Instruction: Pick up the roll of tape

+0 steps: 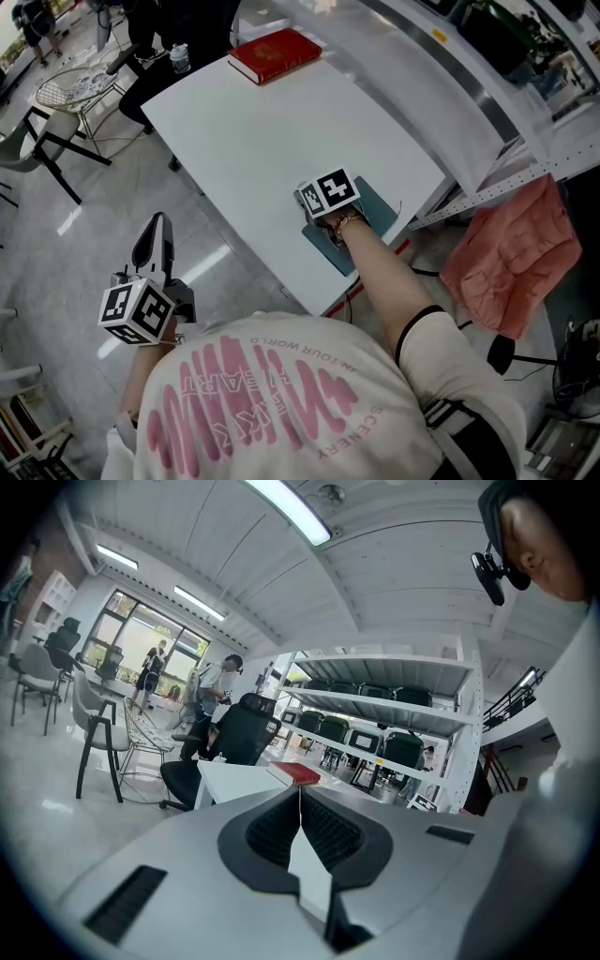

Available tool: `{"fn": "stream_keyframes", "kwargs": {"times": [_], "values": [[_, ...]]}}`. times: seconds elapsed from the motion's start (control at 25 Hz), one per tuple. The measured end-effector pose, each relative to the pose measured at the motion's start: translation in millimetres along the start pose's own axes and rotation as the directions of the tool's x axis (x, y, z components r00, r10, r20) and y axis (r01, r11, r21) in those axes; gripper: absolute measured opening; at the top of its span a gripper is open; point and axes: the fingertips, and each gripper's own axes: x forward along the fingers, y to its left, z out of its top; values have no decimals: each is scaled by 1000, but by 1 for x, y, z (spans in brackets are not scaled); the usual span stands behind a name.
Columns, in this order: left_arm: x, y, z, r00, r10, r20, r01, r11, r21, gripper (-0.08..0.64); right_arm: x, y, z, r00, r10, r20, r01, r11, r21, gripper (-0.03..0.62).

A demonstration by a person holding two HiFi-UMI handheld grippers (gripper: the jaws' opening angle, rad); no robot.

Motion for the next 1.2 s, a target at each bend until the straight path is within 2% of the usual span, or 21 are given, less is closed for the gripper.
{"fn": "stream_keyframes", "kwargs": {"times": [0.36, 0.56, 0.88, 1.12, 1.2], "values": [[-1, -7, -2, 1000, -5, -5, 5, 1000, -2, 25, -9, -6, 1, 999, -4, 53, 1, 999, 50, 72], [-2, -14, -3, 1000, -23, -11, 23, 1000, -7, 25, -25, -5, 9, 987, -33, 159, 20, 997, 79, 71], [-1, -32, -7, 998, -67, -14, 67, 998, -3, 25, -61, -6, 16, 935, -103, 339, 49, 985, 163, 69], [1, -48, -8, 994, -107, -18, 107, 994, 5, 25, -95, -3, 28, 875, -109, 472, 9, 978, 209, 69], [3, -54, -3, 993, -119, -15, 119, 993, 16, 25, -113, -4, 34, 850, -135, 510, 27, 977, 213, 69]]}}
